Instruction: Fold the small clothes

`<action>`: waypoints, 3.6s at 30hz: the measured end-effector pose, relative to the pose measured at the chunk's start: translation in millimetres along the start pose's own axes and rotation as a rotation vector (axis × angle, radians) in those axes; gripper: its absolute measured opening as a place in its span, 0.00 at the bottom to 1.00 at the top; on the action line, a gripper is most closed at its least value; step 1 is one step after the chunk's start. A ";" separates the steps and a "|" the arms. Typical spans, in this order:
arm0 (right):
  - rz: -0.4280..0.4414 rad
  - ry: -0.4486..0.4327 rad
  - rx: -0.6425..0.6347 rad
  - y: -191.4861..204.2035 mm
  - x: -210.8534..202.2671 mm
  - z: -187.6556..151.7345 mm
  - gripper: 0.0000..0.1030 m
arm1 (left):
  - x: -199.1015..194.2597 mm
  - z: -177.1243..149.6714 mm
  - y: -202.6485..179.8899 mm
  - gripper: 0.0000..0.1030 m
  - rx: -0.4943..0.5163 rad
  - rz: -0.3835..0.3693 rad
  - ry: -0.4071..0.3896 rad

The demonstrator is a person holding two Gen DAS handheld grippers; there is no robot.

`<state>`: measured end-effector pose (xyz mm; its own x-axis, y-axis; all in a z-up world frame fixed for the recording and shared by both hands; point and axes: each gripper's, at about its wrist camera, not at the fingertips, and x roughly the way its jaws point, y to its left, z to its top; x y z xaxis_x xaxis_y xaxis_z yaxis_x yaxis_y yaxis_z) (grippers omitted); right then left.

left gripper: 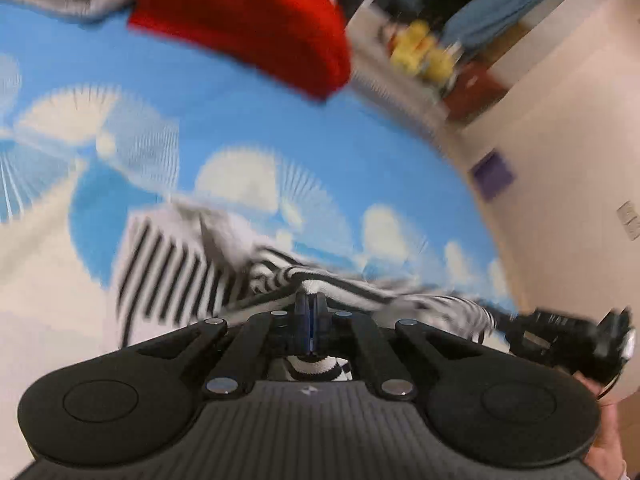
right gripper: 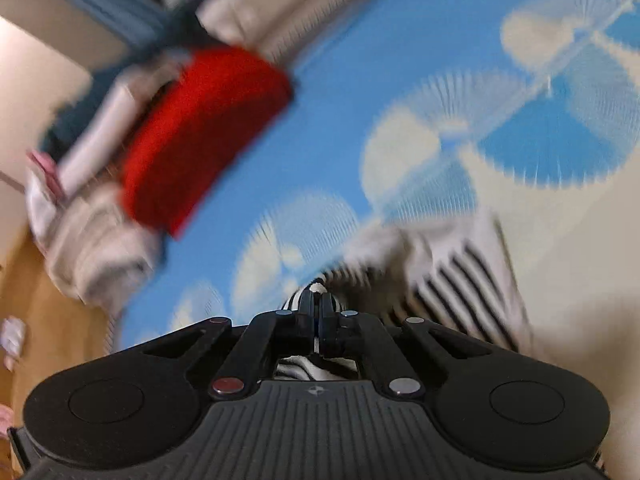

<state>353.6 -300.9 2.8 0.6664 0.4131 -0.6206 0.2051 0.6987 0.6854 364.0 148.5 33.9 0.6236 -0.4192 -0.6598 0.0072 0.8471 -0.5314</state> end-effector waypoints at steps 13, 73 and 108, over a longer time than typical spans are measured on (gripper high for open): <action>-0.277 0.207 0.099 -42.3 34.5 -33.5 0.38 | 52.8 -25.3 45.0 0.39 -0.105 0.169 0.301; -0.226 0.018 -0.264 17.6 -60.3 -77.1 0.43 | -43.8 -36.6 -62.3 0.27 0.325 0.433 -0.016; -0.413 -0.103 -0.360 -81.3 -171.6 -223.1 0.44 | -145.6 -258.6 -4.7 0.34 0.197 0.452 0.007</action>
<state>62.7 -298.2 -31.4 0.6527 0.0163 -0.7574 0.2182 0.9534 0.2086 71.0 121.2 -4.9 0.5932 0.0027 -0.8050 -0.1143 0.9901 -0.0809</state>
